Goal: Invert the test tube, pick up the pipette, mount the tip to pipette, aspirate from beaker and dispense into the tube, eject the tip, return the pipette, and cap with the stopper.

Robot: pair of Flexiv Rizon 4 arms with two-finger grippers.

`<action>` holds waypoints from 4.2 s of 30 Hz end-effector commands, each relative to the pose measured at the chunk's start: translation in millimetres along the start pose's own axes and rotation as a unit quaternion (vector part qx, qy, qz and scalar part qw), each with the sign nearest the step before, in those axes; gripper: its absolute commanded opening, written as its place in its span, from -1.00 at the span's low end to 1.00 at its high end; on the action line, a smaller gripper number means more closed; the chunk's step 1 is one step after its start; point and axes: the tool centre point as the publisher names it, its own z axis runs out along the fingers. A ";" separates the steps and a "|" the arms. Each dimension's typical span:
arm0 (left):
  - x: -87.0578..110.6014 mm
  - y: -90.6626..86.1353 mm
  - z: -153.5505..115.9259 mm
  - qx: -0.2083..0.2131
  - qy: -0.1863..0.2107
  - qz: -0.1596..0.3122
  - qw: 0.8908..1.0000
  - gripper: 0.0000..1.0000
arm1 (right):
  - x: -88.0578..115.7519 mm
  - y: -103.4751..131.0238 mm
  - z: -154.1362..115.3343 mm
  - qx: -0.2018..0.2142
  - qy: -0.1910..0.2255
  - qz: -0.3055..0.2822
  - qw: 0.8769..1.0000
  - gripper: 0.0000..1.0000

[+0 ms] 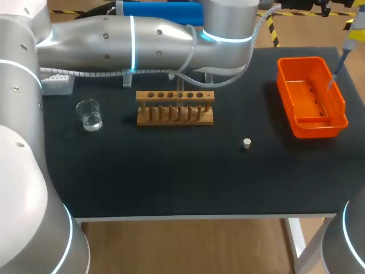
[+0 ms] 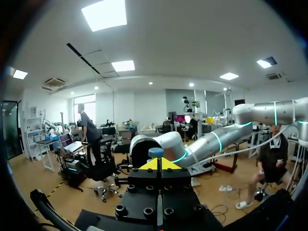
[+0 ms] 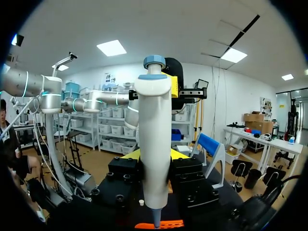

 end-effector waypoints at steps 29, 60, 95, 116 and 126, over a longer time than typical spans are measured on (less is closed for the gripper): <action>1.6 12.1 0.2 -0.006 0.000 -0.009 1.000 -1.00 | 1.1 1.5 0.4 0.001 -0.001 0.000 1.000 -1.00; -0.8 29.0 4.6 -0.009 0.009 -0.029 0.999 -1.00 | 1.1 1.5 0.4 0.001 -0.001 0.000 1.000 -1.00; 2.1 -5.5 -0.9 0.005 -0.004 0.013 1.000 -1.00 | 1.1 1.5 0.4 0.001 -0.001 0.000 1.000 -1.00; 9.7 -2.0 -64.6 -0.004 -0.020 -0.015 1.000 1.00 | 1.1 1.5 0.4 0.001 -0.001 0.000 1.000 -1.00; 33.6 21.6 -139.3 -0.015 -0.045 -0.014 0.999 1.00 | 1.1 1.5 0.4 0.001 -0.001 0.000 1.000 -1.00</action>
